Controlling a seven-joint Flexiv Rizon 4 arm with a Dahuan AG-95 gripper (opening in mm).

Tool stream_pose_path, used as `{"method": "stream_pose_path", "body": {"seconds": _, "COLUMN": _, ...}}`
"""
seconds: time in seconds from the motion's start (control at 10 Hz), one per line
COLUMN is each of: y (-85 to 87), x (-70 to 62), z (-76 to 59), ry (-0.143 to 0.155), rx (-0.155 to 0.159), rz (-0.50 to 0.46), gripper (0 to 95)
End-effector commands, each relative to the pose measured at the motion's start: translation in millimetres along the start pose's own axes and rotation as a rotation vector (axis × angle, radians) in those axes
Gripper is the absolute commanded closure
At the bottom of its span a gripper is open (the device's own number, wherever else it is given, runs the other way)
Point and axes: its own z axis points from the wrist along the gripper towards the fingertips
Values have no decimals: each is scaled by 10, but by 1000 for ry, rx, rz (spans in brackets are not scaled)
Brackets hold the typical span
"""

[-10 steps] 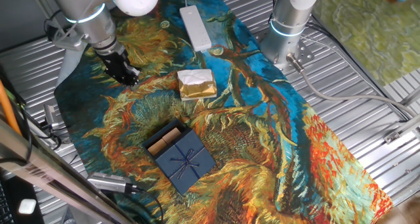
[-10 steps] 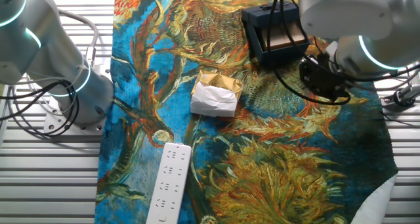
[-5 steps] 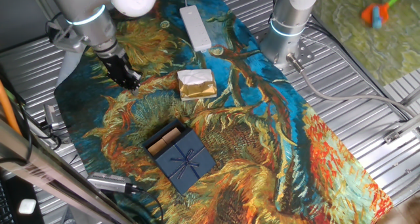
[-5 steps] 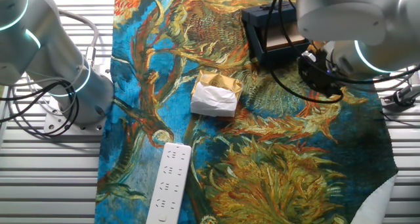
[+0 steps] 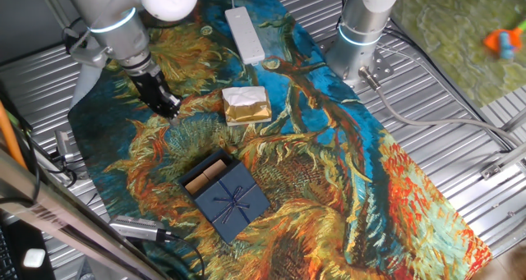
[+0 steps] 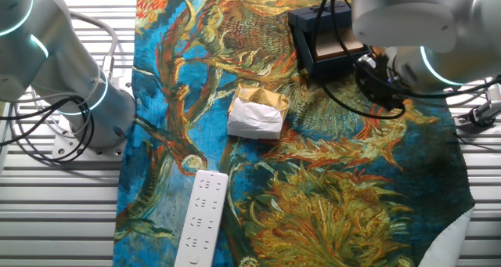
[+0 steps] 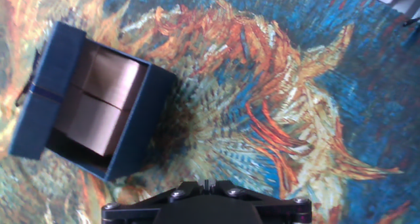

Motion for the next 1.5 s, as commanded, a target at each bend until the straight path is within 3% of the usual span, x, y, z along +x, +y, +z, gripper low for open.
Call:
{"method": "stream_pose_path", "body": {"seconds": 0.1, "y": 52, "x": -20, "z": -13, "ry": -21, "rx": -37, "rz": 35, "gripper": 950}}
{"method": "stream_pose_path", "body": {"seconds": 0.6, "y": 125, "x": -42, "z": -69, "ry": -34, "rx": -63, "rz": 69, "gripper": 950}}
{"method": "stream_pose_path", "body": {"seconds": 1.0, "y": 260, "x": -94, "z": -14, "ry": -49, "rx": -69, "rz": 79, "gripper": 950}}
{"method": "stream_pose_path", "body": {"seconds": 1.5, "y": 380, "x": -125, "z": -76, "ry": -89, "rx": -152, "rz": 126, "gripper": 950}}
